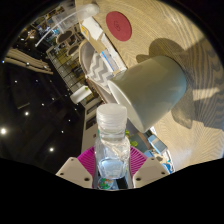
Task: Pour water
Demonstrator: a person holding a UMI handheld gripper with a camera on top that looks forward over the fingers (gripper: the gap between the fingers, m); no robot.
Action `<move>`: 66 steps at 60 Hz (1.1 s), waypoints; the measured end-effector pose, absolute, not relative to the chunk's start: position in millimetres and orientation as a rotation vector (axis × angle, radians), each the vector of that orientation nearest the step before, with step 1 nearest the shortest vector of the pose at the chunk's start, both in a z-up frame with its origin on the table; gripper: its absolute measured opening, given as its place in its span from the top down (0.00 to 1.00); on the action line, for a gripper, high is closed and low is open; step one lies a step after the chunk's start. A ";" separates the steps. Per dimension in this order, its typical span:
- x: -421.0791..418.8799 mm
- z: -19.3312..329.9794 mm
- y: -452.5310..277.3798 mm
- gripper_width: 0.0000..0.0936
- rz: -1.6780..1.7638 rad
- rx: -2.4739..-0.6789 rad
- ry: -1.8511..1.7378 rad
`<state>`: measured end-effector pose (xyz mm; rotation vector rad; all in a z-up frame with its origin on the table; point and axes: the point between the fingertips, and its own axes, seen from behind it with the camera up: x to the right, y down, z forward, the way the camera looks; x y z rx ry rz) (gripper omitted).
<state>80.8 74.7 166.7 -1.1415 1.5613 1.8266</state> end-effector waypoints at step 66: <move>323.4 35.4 95.0 0.56 -0.076 -2.040 0.098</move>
